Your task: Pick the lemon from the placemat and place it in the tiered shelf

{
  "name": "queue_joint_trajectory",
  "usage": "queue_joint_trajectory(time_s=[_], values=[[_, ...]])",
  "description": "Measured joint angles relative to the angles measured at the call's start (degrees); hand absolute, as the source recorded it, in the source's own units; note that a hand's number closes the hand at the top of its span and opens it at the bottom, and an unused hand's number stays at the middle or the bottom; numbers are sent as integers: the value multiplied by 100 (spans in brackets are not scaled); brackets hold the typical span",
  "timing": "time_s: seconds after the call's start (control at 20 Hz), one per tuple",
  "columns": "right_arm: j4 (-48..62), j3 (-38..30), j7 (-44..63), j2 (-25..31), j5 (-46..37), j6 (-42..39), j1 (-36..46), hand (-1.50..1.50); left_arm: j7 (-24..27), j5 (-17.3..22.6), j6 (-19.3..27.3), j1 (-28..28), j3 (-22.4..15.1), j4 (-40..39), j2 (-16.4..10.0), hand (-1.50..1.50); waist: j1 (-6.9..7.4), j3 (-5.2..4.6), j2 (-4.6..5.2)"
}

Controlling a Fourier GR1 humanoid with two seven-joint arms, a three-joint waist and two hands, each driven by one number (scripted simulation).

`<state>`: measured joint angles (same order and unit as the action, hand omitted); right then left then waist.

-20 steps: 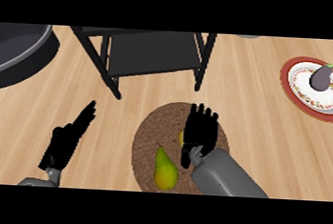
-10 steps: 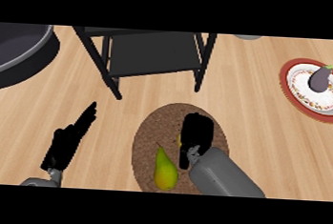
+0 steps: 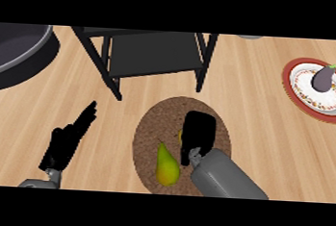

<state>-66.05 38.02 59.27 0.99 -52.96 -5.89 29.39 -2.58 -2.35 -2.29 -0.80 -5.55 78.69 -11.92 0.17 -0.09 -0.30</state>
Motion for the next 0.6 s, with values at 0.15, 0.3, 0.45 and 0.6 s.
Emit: queue_joint_trajectory(time_s=[0.15,0.3,0.45,0.6], values=[[-500,-17,32,55,-131,-31,-166,150,-41,-17,-38,61,57,90,-18,0,-8,5,9],[-1182,-174,-104,212,-101,-111,-439,150,-96,-50,-25,38,87,74,23,0,-27,7,13],[-1944,-275,-130,330,-135,-216,-664,150,-92,-68,-57,3,121,46,32,0,-41,8,13],[-2745,-283,-40,425,-350,-374,-776,150,-106,-32,-125,44,182,110,-16,0,-50,8,7]])
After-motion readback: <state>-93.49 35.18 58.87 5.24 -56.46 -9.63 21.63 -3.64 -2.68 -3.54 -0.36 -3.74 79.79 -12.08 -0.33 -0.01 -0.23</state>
